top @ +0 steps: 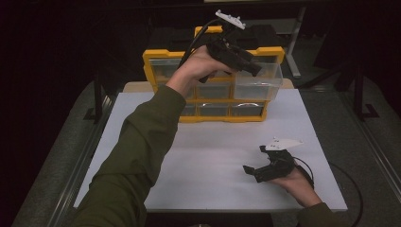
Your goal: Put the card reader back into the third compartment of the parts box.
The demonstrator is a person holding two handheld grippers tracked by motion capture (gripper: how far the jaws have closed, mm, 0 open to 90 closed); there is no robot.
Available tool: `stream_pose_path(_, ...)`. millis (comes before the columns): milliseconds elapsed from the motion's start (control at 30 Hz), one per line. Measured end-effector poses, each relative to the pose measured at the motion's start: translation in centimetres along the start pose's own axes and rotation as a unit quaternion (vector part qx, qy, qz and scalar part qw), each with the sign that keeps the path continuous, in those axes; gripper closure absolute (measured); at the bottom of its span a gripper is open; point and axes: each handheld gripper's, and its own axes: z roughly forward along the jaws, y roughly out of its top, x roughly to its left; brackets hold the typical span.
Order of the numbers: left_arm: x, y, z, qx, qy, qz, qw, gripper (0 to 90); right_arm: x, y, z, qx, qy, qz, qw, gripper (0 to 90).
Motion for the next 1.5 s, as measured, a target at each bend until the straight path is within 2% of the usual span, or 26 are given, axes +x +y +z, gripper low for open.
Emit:
stream_pose_path(133,-0.1,0.0,-0.1,-0.011,0.004,-0.001,0.9999,25.0,0.0,0.0,0.0,0.000,0.000,0.000,1.0000,0.0)
stream_pose_path(333,-0.2,-0.3,-0.6,-0.019,0.005,-0.005,0.9998,24.5,0.0,0.0,0.0,0.002,0.000,0.001,1.0000,0.0)
stream_pose_path(533,-0.4,-1.0,-2.0,-0.019,0.011,-0.004,0.9998,23.5,-0.1,-0.1,0.1,0.004,-0.001,-0.001,1.0000,0.0)
stream_pose_path(700,-0.3,-1.5,-3.2,-0.027,0.014,-0.011,0.9995,21.7,-0.1,-0.2,0.1,0.005,-0.002,-0.001,1.0000,0.0)
stream_pose_path(867,-0.5,-2.1,-4.0,-0.020,0.023,-0.008,0.9995,18.9,-0.2,-0.4,0.1,0.006,-0.001,0.001,1.0000,0.0)
stream_pose_path(1267,-1.0,-5.0,-5.8,-0.023,0.035,-0.013,0.9990,13.6,-0.1,-0.4,0.0,0.006,-0.003,0.002,1.0000,0.0)
stream_pose_path(1500,-1.5,-7.8,-6.5,-0.029,0.039,-0.027,0.9984,13.3,0.0,-0.5,-0.1,0.008,-0.004,-0.002,1.0000,0.0)
